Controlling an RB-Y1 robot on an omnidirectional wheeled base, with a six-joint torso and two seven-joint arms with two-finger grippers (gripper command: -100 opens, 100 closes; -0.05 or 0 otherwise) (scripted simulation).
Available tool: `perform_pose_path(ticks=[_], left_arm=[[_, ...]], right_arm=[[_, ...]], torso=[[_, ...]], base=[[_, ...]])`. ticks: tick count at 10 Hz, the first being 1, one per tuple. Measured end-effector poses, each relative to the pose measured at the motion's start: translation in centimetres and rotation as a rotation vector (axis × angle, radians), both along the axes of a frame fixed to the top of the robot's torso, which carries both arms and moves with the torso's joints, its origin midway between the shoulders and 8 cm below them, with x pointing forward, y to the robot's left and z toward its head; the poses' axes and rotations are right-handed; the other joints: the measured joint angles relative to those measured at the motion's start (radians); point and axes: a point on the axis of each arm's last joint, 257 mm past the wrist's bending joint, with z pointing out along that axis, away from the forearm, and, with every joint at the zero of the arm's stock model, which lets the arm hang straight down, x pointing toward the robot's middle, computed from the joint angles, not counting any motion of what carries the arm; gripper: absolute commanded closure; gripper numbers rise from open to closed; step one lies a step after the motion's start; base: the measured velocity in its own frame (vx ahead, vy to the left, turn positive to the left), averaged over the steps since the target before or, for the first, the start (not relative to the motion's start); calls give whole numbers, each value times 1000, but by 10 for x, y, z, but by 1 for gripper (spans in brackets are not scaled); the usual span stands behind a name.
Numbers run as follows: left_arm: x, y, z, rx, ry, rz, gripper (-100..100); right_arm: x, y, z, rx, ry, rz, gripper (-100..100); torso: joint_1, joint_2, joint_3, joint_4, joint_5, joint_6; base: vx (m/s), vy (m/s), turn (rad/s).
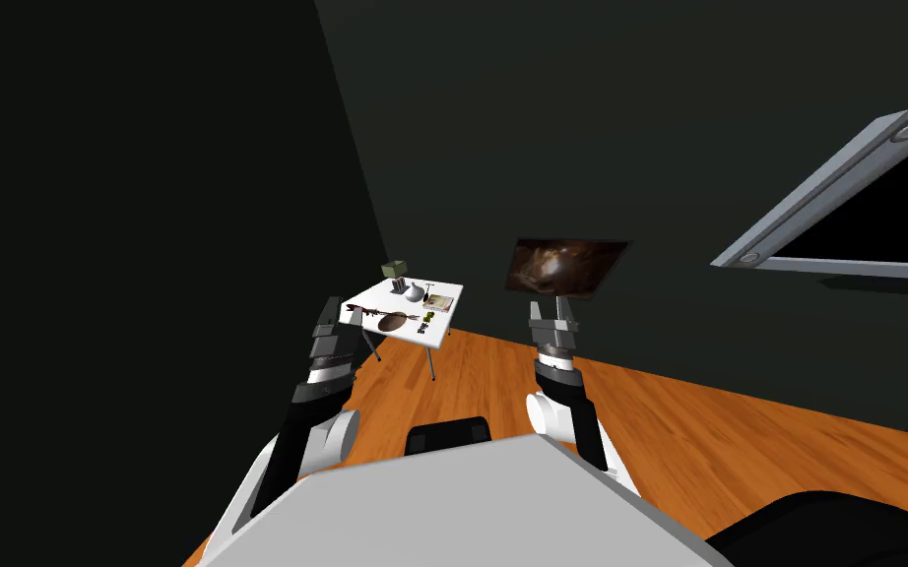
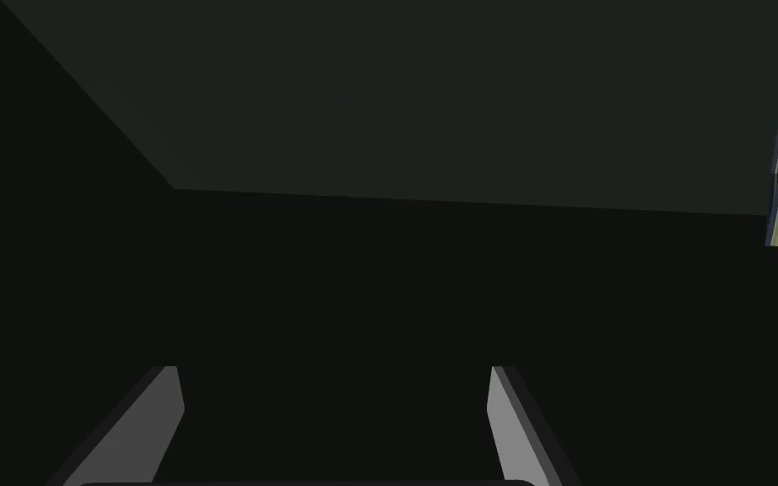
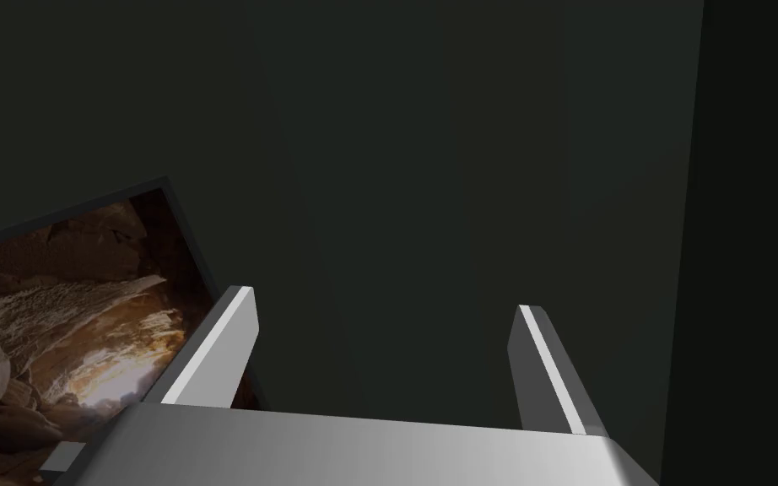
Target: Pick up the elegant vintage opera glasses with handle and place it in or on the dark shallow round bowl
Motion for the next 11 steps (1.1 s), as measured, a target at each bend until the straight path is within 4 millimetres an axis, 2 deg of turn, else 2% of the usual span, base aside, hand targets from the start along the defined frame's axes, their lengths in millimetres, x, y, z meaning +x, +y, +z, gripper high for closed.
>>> perform_pose_path(ticks=[2,5,9,11], left_arm=[[7,-1,-7,19,31,-26,-100],[27,4,-29,6,114,-59,-100],[48,18,-57,-52,222,-75,-100],[58,26,-78,-93,283,-77,-100]], right_arm=[[0,0,0,0,0,0,0],[0,0,0,0,0,0,0],[0,0,0,0,0,0,0],[0,0,0,0,0,0,0]], torso=[[-3,-1,0,0,-1,0],[-6,-1,0,0,-1,0],[-6,0,0,0,-1,0],[-6,1,0,0,-1,0]], base=[[5,-75,156],[1,-93,143],[-14,-89,185],[-18,-81,123]])
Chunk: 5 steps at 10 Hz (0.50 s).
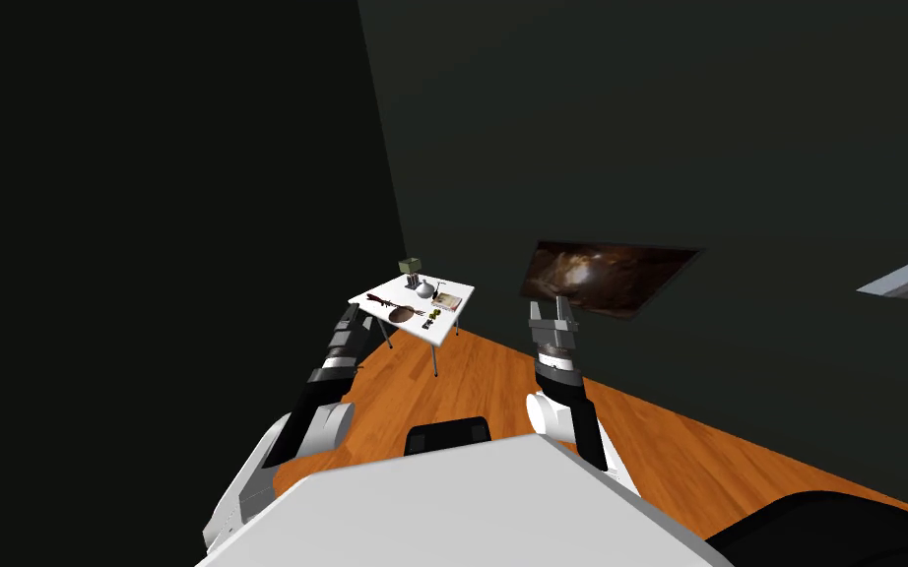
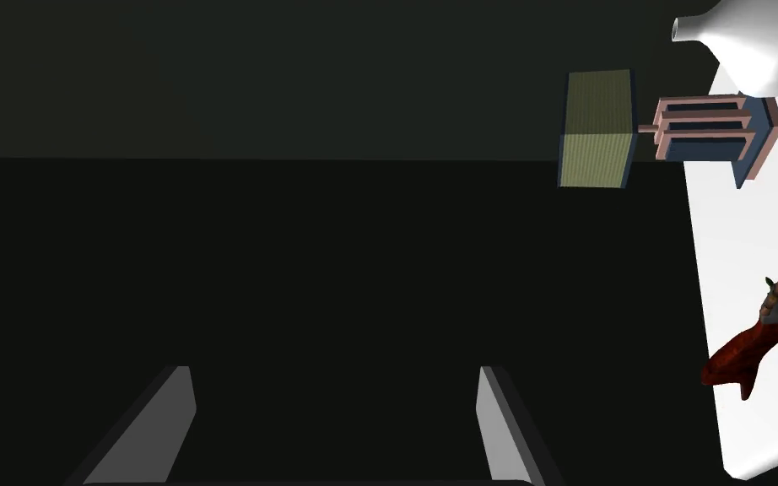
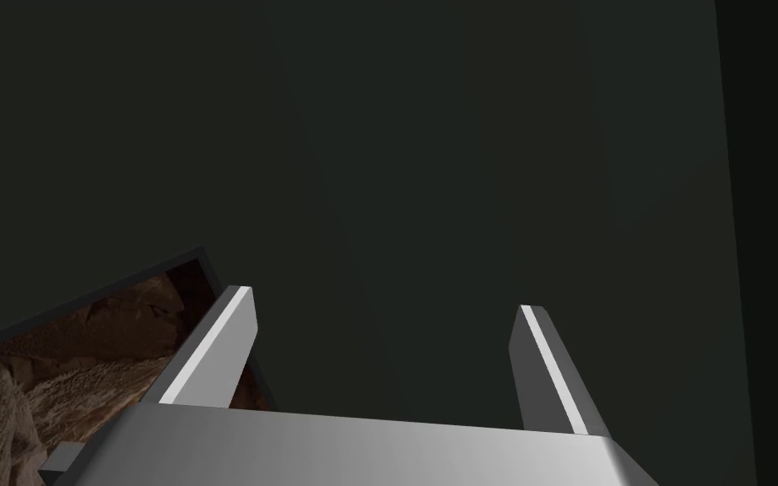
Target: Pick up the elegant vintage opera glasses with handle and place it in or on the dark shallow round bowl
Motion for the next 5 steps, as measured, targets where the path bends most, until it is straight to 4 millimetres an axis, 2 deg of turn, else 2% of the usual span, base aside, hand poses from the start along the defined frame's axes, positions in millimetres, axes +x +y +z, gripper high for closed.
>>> perform_pose_path(ticks=[2,5], left_arm=[[8,2,-8,-28,36,1,-100],[26,15,-37,-105,129,6,-100]], right_arm=[[0,0,0,0,0,0,0],[0,0,0,0,0,0,0]], torso=[[3,-1,0,0,1,0],[0,-1,-1,0,0,0]], base=[[-20,-53,146],[-14,-89,160]])
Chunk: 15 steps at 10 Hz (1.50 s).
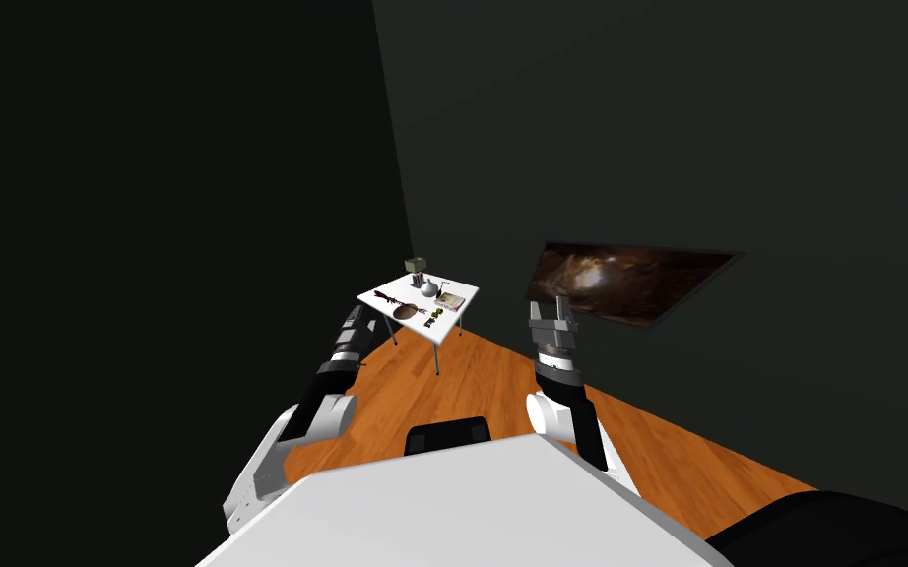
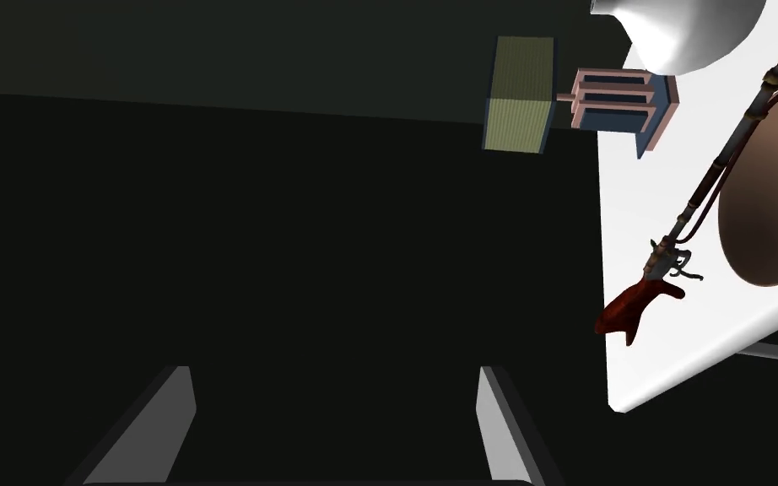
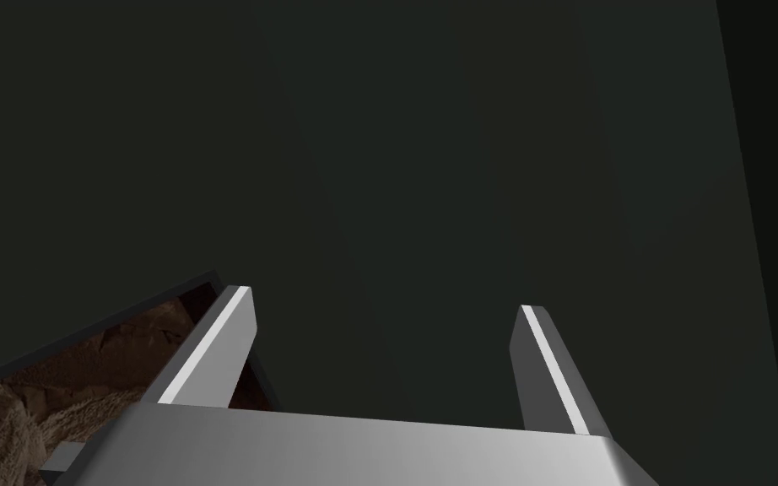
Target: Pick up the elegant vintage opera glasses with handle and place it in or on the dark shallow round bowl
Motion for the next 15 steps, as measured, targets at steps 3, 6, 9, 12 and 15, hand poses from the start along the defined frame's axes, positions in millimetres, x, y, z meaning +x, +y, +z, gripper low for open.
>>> perform_pose_path(ticks=[3,6,9,12,15], left_arm=[[12,8,-30,-82,90,5,-100],[24,16,-64,-176,180,8,-100],[30,16,-88,-258,252,7,-100],[35,16,-114,-341,327,5,-100],[44,7,-151,-465,431,-1,-100]], right_arm=[[0,0,0,0,0,0,0],[0,0,0,0,0,0,0],[0,0,0,0,0,0,0],[0,0,0,0,0,0,0],[0,0,0,0,0,0,0]], torso=[[2,-2,-1,0,0,0],[1,-4,-2,-1,0,0],[1,-4,-2,-1,0,0],[2,-6,-3,-1,0,0],[1,-8,-5,-2,0,1]], base=[[11,-60,70],[33,-65,61],[34,-63,25],[65,-64,-6],[97,-76,-38]])
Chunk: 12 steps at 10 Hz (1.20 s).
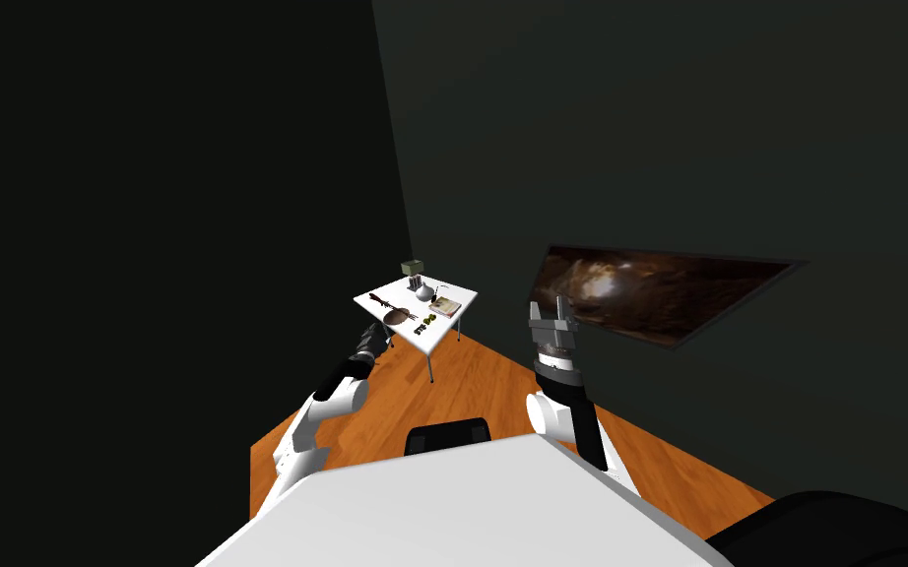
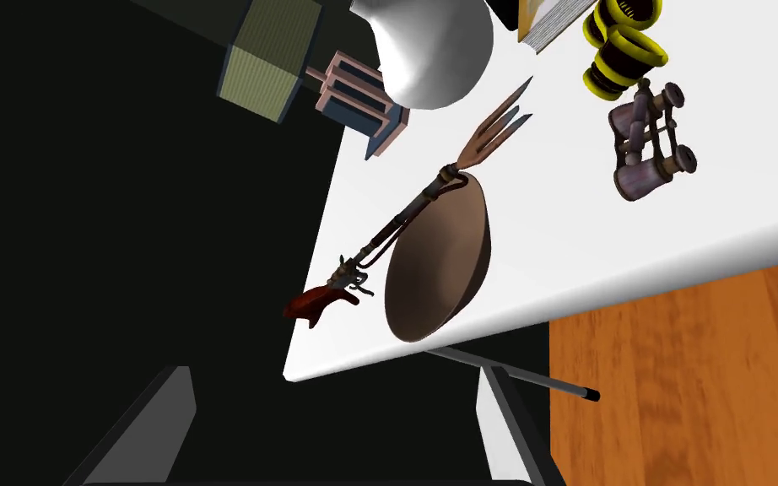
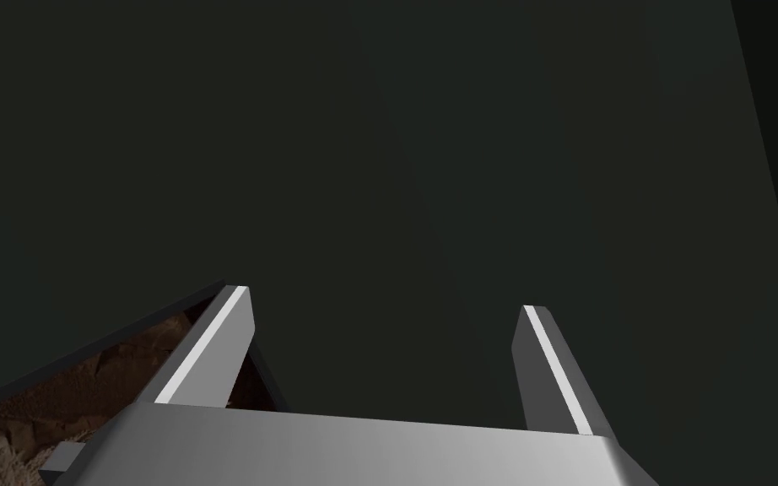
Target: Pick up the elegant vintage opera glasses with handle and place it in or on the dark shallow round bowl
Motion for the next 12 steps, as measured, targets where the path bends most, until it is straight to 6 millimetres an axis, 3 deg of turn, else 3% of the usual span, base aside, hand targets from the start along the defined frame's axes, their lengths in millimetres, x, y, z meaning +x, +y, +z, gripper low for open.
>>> perform_pose_path(ticks=[6,9,12], left_arm=[[6,-31,-70,-242,200,0,-100],[-6,-45,-102,-355,292,7,-100],[-17,-72,-132,-456,371,17,-100]], right_arm=[[0,0,0,0,0,0,0],[0,0,0,0,0,0,0],[0,0,0,0,0,0,0]], torso=[[3,-2,-1,0,1,0],[6,0,0,0,1,-1],[7,-1,0,0,2,-1]], base=[[117,-35,-48],[111,6,-30],[110,33,-11]])
